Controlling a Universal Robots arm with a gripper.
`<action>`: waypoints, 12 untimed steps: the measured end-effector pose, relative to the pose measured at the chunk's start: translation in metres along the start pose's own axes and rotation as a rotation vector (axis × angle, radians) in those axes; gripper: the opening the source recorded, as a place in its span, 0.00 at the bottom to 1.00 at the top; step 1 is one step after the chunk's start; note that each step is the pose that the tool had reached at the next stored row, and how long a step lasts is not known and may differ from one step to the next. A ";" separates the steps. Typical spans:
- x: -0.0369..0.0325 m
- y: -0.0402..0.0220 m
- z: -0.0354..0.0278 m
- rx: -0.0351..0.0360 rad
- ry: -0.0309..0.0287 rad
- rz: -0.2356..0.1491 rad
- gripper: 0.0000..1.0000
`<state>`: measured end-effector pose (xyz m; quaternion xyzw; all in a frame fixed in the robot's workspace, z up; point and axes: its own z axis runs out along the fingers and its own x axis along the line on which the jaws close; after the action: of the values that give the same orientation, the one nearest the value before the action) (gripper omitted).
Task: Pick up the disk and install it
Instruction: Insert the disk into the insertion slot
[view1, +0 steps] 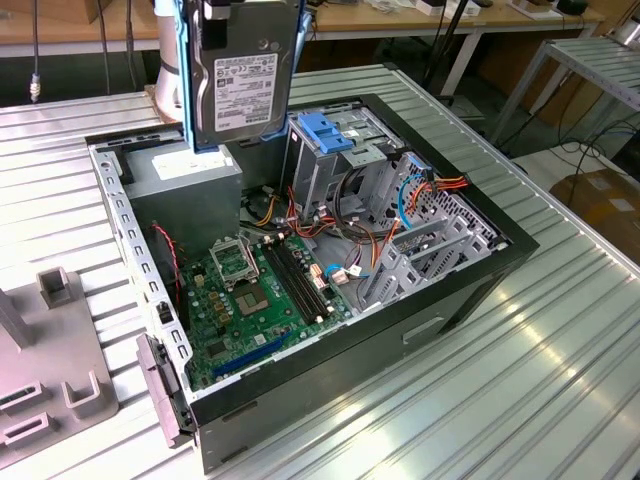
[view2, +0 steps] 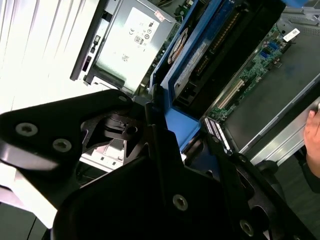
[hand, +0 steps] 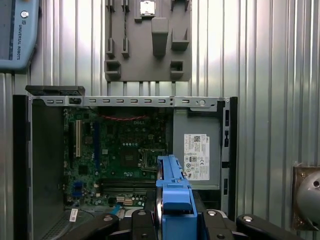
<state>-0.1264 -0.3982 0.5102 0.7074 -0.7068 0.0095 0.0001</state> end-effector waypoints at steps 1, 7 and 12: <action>0.0001 -0.0005 0.0001 0.0000 0.0000 0.000 0.37; 0.0001 -0.0049 0.0003 0.0000 0.0000 0.000 0.37; 0.0002 -0.0085 0.0006 0.0000 -0.0001 0.000 0.37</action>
<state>-0.1178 -0.3984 0.5098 0.7074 -0.7068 0.0095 0.0000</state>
